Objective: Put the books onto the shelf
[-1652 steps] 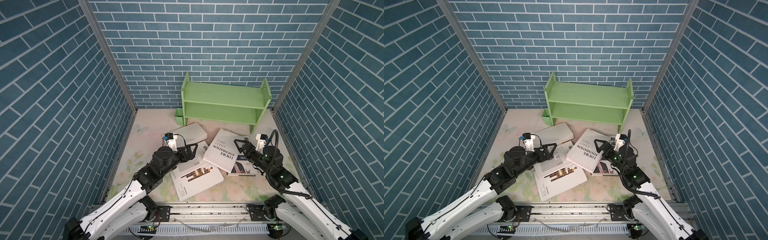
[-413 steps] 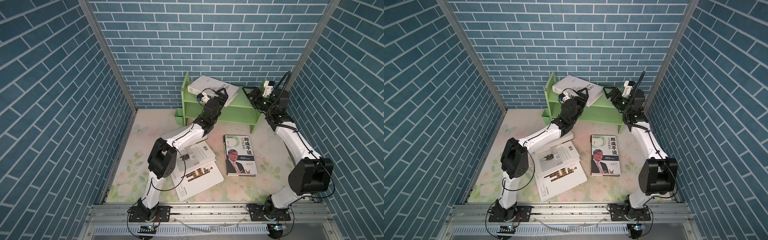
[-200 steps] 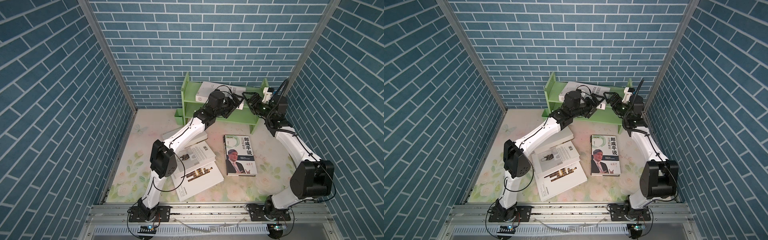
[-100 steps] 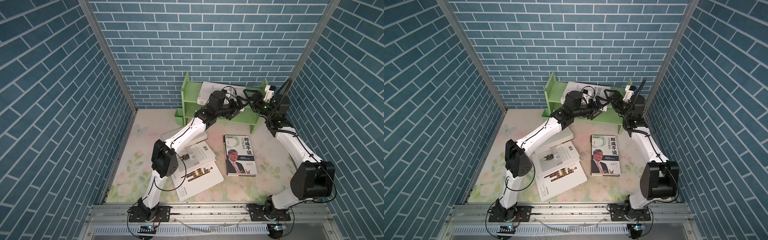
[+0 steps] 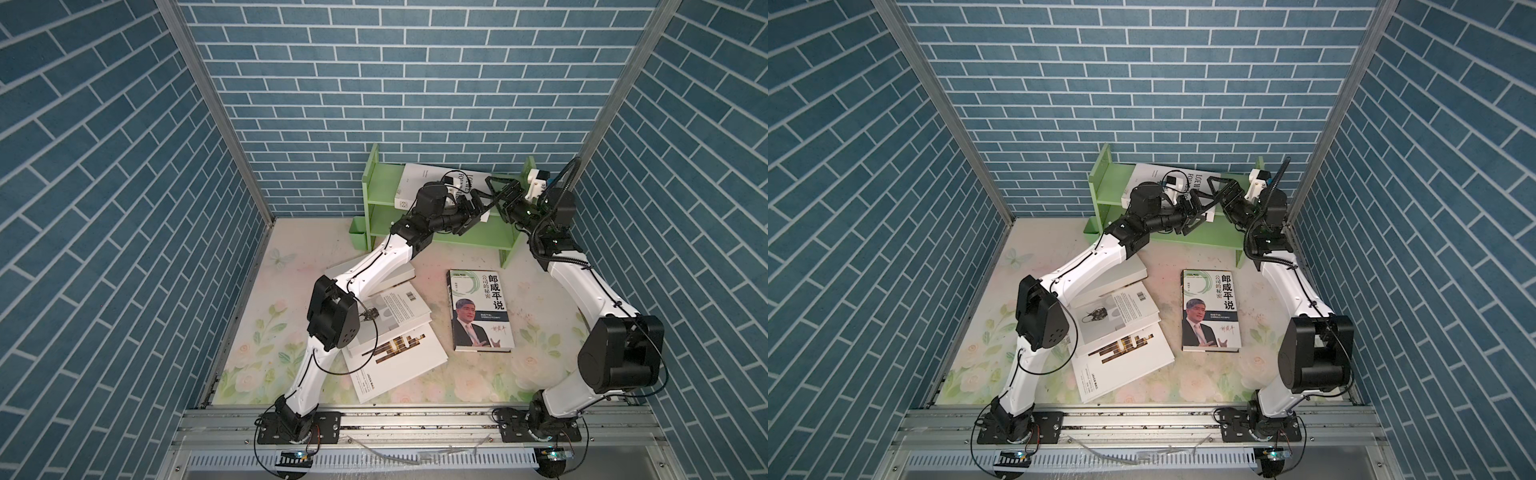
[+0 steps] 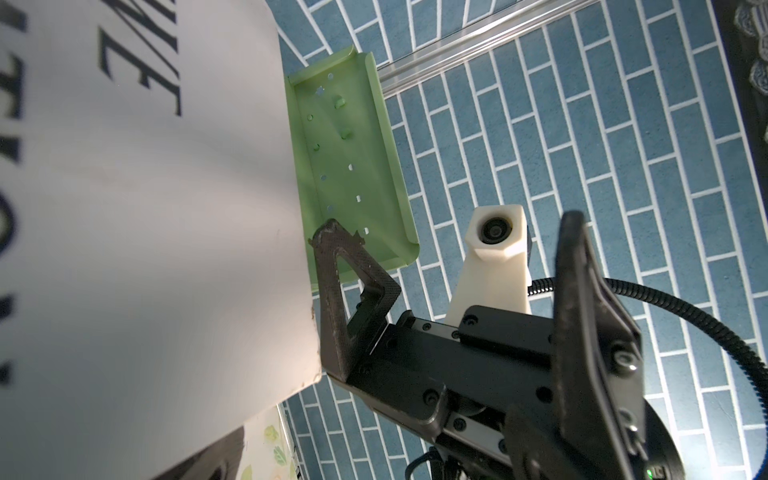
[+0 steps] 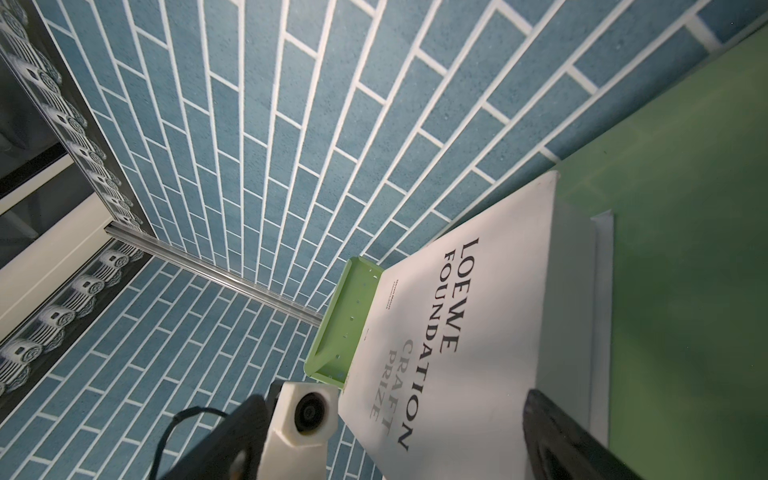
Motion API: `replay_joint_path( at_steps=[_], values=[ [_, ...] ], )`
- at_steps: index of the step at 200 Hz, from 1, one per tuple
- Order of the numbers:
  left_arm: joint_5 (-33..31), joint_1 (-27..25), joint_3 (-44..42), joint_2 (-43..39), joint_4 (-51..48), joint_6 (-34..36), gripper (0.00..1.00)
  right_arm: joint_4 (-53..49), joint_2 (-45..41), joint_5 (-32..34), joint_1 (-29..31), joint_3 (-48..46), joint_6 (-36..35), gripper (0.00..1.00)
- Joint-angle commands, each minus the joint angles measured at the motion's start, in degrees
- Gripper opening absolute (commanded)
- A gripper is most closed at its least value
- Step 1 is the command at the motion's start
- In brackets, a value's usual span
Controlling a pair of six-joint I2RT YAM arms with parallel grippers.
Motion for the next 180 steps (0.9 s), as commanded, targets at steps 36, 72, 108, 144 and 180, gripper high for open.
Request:
replay_joint_path(
  at_steps=[36,72,108,144,180],
  values=[
    [1.21,2.11,3.44,2.52,7.44,-0.98,1.0,4.6,4.54,-1.38,0.45,3.05,2.61,0.95],
    [1.37,3.2,2.02,0.64,4.52,2.52,1.0,4.19,3.86,0.3,0.61,1.78,2.09,0.94],
    [1.94,3.39,-3.39,-3.48,3.75,4.94,0.99,2.74,3.13,1.99,0.62,1.2,0.77,0.94],
    [0.14,4.0,-4.6,-4.36,0.7,7.67,1.0,2.67,3.09,2.42,0.88,1.33,0.93,0.94],
    [-1.66,4.97,-6.65,-5.01,1.08,8.05,1.0,2.11,1.75,3.36,0.97,-0.04,0.41,0.94]
  ],
)
